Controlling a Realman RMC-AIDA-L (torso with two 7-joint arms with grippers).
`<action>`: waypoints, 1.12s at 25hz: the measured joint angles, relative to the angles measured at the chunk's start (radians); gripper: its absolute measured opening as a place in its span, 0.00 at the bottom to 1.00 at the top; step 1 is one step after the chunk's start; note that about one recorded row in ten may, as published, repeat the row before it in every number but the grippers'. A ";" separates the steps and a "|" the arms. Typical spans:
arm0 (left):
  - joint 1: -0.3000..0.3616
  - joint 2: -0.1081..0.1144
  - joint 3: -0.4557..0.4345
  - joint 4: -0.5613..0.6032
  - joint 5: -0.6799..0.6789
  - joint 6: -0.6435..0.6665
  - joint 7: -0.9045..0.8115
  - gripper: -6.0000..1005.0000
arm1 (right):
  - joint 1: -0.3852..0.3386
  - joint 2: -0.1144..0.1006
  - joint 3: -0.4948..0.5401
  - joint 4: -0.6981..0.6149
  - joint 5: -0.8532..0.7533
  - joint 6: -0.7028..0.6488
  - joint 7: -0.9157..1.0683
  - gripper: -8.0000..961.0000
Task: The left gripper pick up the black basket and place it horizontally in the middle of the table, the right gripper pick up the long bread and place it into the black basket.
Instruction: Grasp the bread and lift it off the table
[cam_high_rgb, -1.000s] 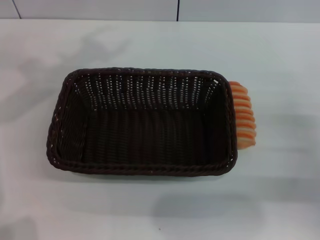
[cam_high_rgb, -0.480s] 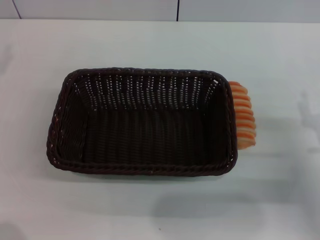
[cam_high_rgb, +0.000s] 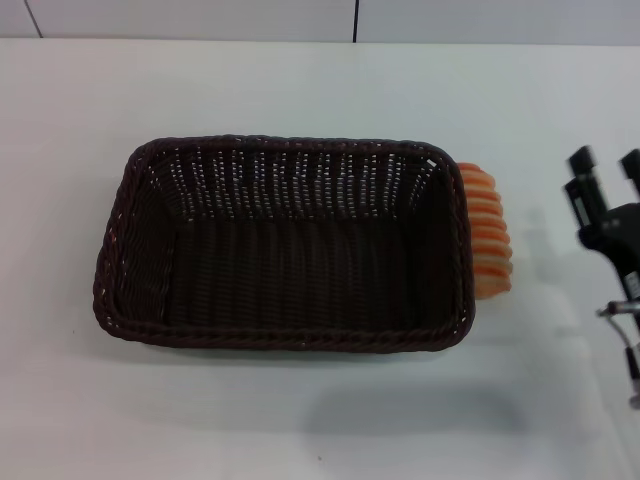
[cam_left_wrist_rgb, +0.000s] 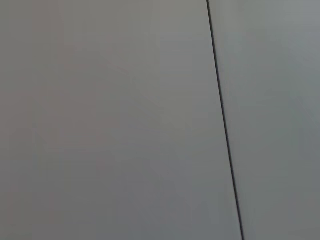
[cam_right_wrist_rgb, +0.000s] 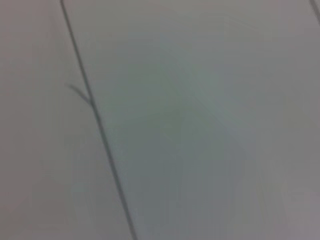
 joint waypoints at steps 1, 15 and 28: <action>0.002 0.005 0.001 0.001 0.000 -0.001 0.000 0.79 | 0.000 -0.001 -0.013 0.009 0.000 0.005 0.000 0.67; 0.007 0.039 0.015 0.041 0.005 -0.009 -0.003 0.79 | 0.009 0.001 -0.076 0.010 -0.009 0.102 0.004 0.67; -0.004 0.019 0.016 0.049 0.009 -0.019 -0.002 0.79 | 0.049 0.007 -0.069 -0.022 -0.012 0.218 0.009 0.67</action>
